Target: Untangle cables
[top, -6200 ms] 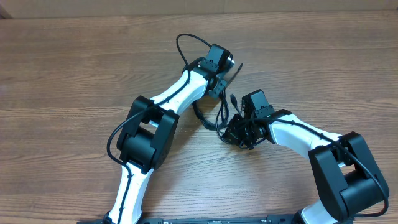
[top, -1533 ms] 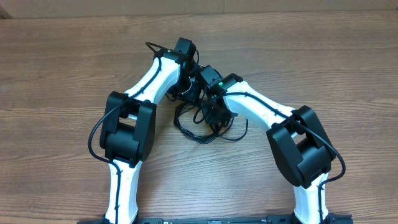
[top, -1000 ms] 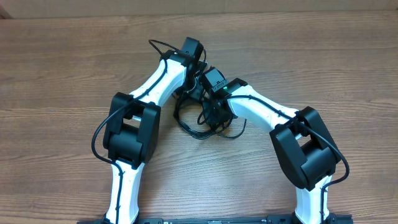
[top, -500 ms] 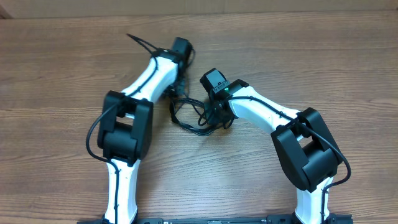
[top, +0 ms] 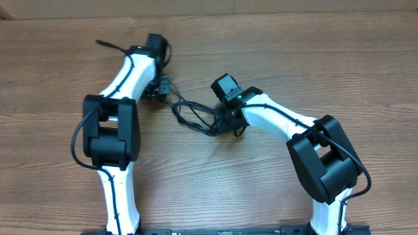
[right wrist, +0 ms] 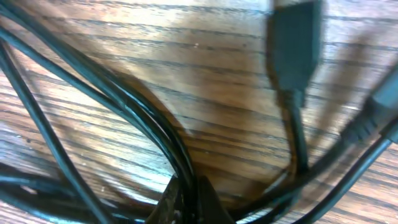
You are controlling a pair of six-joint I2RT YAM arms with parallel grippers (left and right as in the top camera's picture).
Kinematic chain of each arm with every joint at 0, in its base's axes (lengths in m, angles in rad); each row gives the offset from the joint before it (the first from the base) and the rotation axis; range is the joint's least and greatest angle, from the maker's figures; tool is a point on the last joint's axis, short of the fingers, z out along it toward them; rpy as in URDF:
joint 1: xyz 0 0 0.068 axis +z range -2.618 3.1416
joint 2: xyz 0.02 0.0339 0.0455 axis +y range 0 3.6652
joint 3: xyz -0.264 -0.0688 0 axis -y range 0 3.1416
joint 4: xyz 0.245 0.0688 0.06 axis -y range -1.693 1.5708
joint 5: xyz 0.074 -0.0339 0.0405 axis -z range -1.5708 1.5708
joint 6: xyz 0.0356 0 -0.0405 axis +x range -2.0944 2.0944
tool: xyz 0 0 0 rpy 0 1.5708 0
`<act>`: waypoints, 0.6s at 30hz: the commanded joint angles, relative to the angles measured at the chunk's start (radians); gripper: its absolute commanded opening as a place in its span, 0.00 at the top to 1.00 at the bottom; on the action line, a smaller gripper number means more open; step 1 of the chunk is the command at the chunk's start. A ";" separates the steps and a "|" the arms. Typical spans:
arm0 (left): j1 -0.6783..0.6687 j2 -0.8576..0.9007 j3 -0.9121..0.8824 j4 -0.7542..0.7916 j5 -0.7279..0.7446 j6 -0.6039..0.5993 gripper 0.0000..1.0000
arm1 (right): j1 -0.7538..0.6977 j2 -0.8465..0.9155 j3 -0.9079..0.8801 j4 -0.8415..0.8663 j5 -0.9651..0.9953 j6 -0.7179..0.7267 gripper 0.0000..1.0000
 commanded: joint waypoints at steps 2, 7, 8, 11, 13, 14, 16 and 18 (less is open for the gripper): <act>0.184 0.072 -0.036 -0.026 -0.050 -0.081 0.52 | -0.039 0.069 -0.083 -0.060 0.070 0.001 0.96; 0.307 0.072 -0.036 -0.027 0.147 -0.094 0.48 | -0.053 0.069 -0.083 -0.060 0.069 0.000 0.96; 0.333 0.072 -0.036 -0.026 0.183 -0.094 0.47 | -0.054 0.069 -0.083 -0.060 0.069 0.000 0.96; 0.404 0.072 -0.036 -0.024 0.266 -0.093 0.46 | -0.055 0.069 -0.083 -0.060 0.070 0.000 0.96; 0.439 0.072 -0.036 -0.025 0.280 -0.094 0.45 | -0.055 0.069 -0.083 -0.060 0.070 0.000 0.96; 0.452 0.072 -0.036 -0.025 0.280 -0.096 0.44 | -0.055 0.069 -0.083 -0.060 0.070 0.000 0.96; 0.484 0.072 -0.036 -0.024 0.280 -0.112 0.40 | -0.055 0.069 -0.083 -0.060 0.070 0.000 0.96; 0.525 0.072 -0.035 -0.024 0.286 -0.136 0.35 | -0.056 0.069 -0.083 -0.060 0.070 0.000 0.96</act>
